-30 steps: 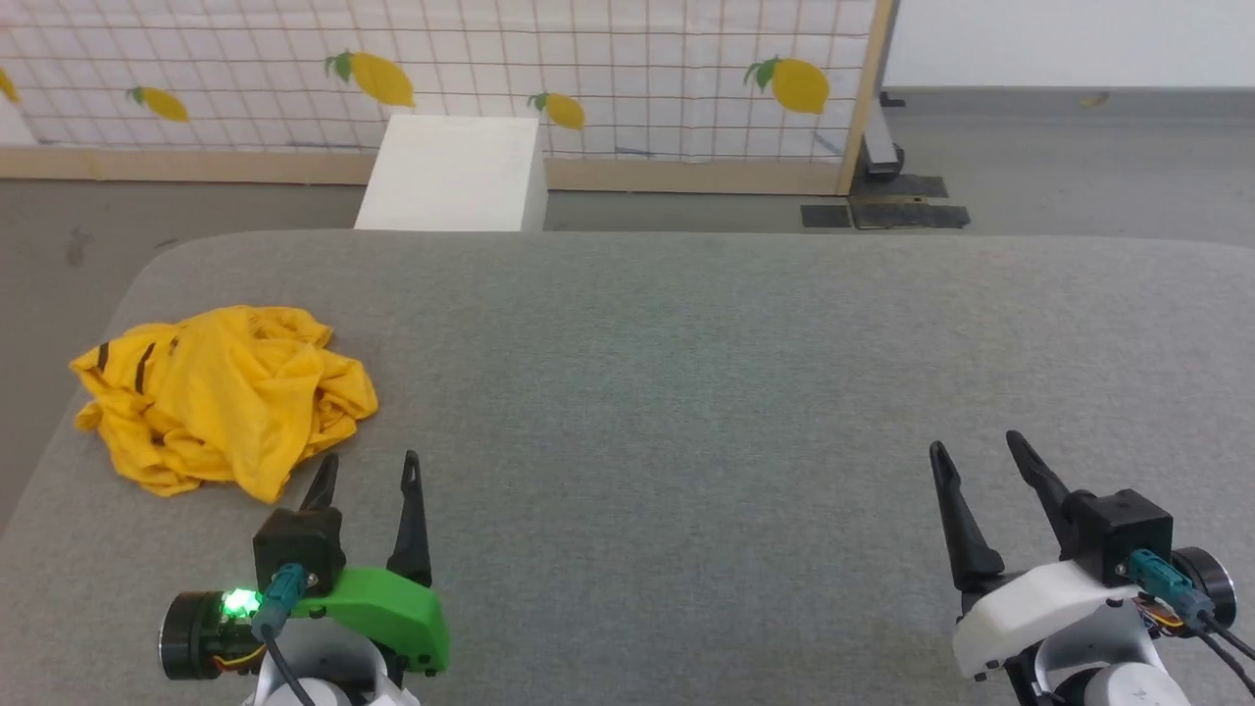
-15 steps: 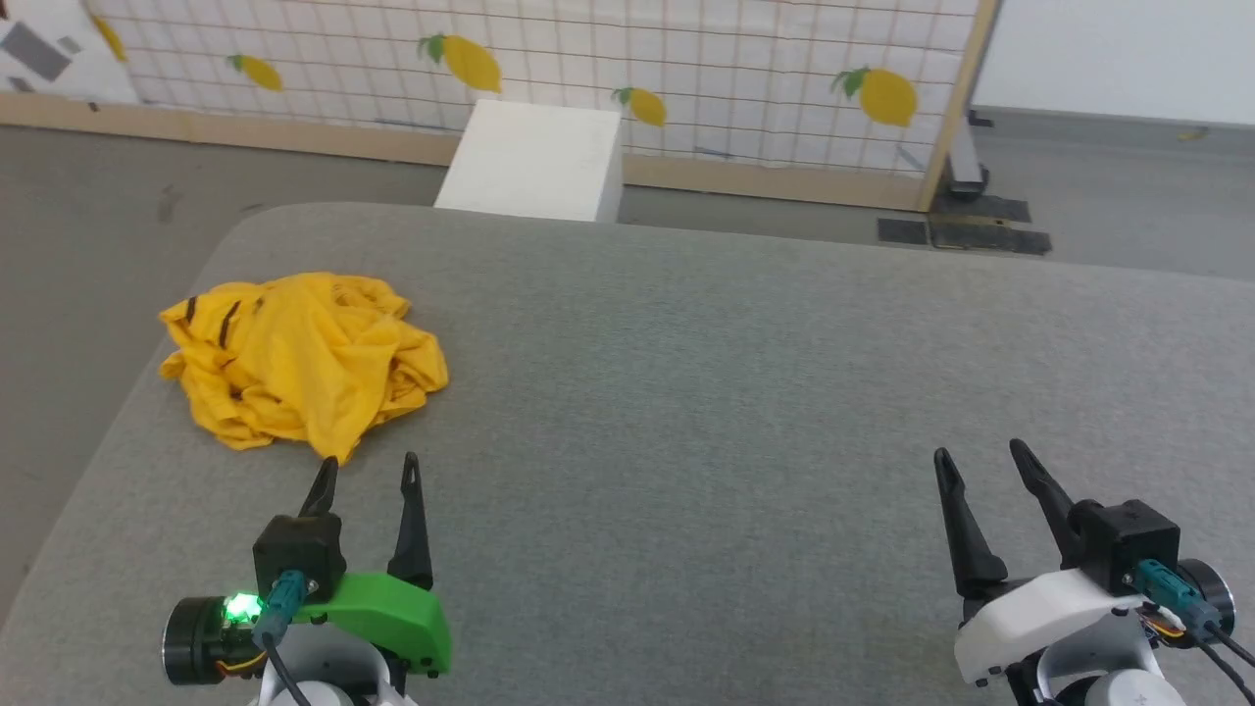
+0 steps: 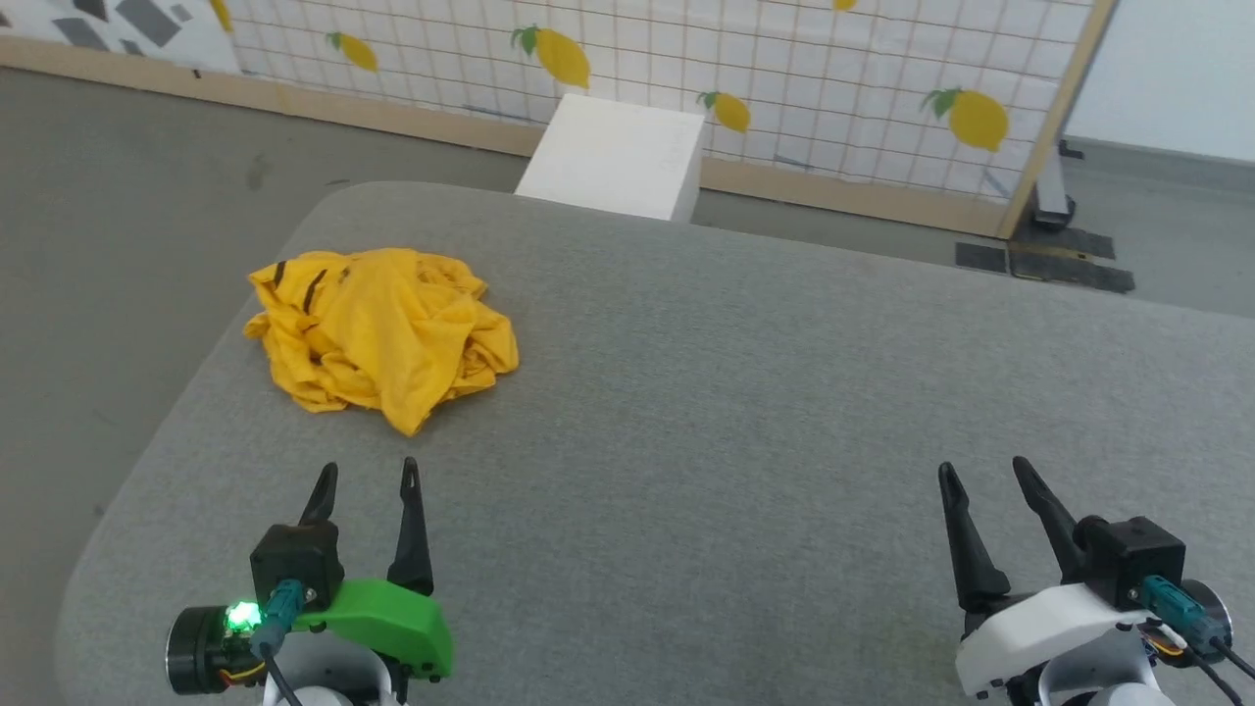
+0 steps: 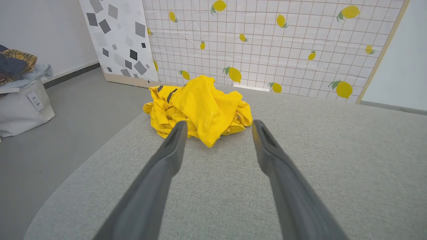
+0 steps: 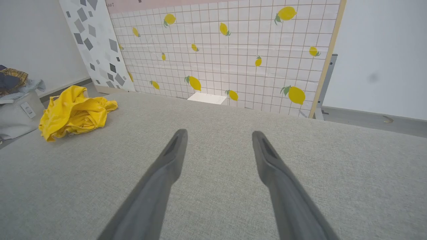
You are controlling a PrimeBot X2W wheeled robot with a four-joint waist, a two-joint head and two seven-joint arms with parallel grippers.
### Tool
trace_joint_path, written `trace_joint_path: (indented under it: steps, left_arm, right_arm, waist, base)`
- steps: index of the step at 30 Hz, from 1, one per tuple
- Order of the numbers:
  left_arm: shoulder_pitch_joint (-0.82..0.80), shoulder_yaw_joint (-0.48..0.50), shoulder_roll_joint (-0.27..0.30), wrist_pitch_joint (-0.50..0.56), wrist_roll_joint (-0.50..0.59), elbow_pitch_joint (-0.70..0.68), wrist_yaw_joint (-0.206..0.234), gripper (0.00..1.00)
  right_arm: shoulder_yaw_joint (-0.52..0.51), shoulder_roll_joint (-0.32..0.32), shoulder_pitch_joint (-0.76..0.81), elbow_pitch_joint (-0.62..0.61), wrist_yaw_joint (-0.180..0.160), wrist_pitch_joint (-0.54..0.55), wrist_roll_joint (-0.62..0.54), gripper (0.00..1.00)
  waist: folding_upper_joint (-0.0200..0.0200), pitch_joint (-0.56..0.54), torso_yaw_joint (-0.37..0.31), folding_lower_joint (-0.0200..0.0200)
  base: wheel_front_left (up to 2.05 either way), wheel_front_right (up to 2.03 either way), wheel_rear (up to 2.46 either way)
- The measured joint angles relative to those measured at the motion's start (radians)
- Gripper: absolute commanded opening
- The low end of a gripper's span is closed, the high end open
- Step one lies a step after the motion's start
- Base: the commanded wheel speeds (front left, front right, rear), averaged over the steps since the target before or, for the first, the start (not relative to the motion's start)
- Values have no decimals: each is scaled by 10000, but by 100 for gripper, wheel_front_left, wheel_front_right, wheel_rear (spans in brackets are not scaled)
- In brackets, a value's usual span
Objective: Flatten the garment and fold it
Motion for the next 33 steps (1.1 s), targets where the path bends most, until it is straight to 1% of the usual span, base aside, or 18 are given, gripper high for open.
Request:
trace_joint_path:
  steps: [5, 25, 33]
  left_arm:
    - [70, -38, 33, -92, -42, 71, 19, 100]
    - [86, -265, 121, -514, -278, 336, 337, 100]
    - [121, -339, 199, -700, -548, 454, 447, 100]
  right_arm:
    - [-15, 0, 22, 109, 0, -107, 100, 100]
    - [-63, 2, 205, 571, 0, -527, 378, 100]
    - [-98, 4, 236, 732, 0, -692, 531, 100]
  waist:
    - [0, -23, 322, 0]
    - [0, -53, 1437, 0]
    - [0, -69, 1833, 0]
  base:
    - [0, 0, 0]
    - [0, 0, 0]
    - [0, 0, 0]
